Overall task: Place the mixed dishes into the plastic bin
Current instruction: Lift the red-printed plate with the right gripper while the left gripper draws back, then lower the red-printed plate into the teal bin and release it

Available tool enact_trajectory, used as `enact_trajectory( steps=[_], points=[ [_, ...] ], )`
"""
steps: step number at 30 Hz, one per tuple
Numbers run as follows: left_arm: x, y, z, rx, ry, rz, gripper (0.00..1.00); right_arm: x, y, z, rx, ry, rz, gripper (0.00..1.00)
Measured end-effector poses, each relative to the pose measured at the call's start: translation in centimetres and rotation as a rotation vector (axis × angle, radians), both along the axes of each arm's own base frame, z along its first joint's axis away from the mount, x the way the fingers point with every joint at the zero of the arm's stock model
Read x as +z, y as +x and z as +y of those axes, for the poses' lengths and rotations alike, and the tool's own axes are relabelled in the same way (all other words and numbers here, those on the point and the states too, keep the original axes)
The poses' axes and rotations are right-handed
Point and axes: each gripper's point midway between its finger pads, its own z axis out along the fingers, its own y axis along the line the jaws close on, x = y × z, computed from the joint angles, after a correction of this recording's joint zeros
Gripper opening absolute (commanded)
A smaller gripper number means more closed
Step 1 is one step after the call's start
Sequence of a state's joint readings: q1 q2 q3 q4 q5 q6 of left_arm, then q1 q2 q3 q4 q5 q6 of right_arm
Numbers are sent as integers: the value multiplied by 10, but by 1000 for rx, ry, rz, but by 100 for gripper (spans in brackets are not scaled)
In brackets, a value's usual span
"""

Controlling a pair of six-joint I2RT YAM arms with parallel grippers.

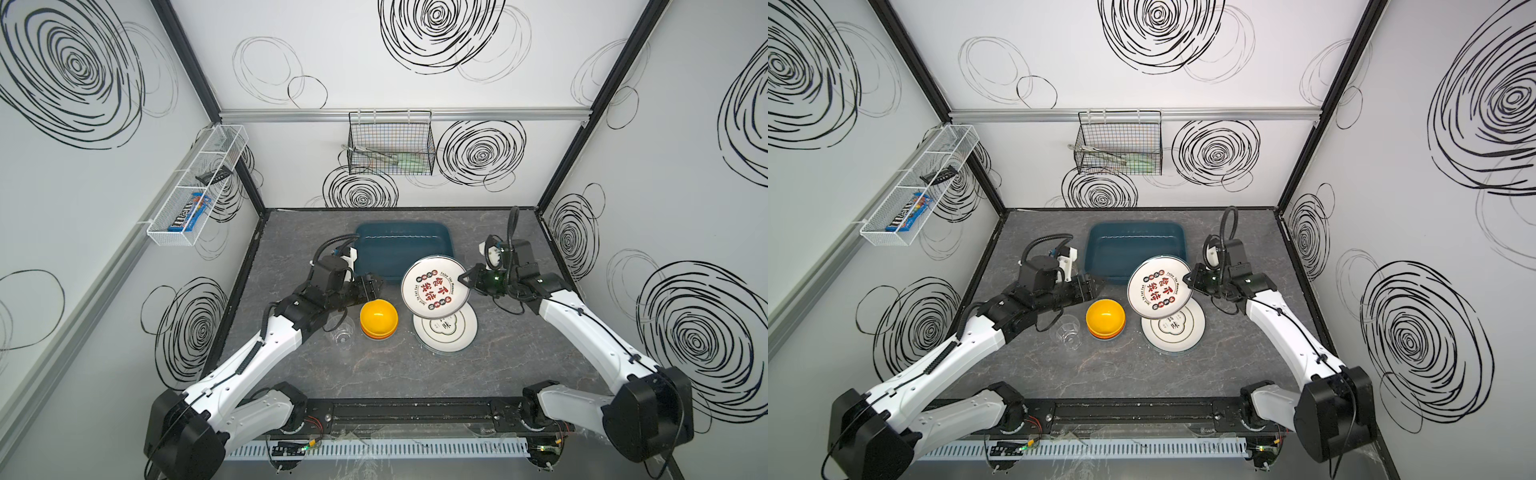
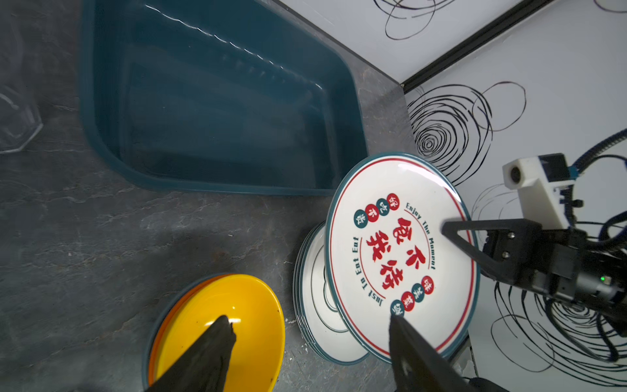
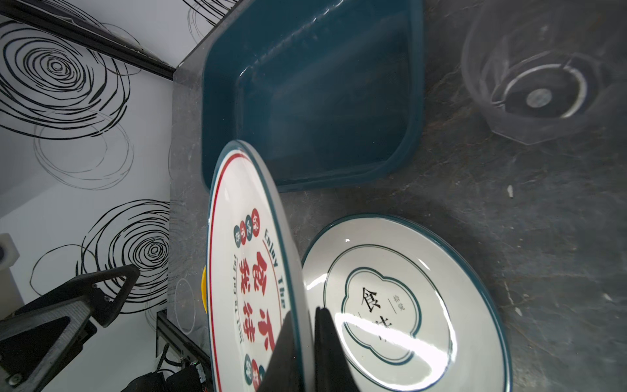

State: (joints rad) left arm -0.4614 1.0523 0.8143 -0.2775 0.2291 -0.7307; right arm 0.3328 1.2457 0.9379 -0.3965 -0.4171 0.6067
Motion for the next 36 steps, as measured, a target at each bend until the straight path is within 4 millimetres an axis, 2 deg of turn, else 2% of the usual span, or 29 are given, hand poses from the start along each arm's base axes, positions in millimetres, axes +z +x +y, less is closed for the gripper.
enact_trajectory(
  steps=[5, 13, 21, 36],
  points=[
    [3, 1, 24, 55, -20, -6, 84, -1, 30, 23, 14, 11, 3, 0],
    [2, 3, 44, 94, -44, -1, 86, 1, 87, 60, 21, 36, -24, 0],
    [-6, -1, 51, 101, -58, 32, 86, -29, 132, 93, 17, 42, 22, 0],
    [-12, -6, 55, 97, -68, 54, 86, -75, 193, 125, -19, 67, 70, 0]
  ],
)
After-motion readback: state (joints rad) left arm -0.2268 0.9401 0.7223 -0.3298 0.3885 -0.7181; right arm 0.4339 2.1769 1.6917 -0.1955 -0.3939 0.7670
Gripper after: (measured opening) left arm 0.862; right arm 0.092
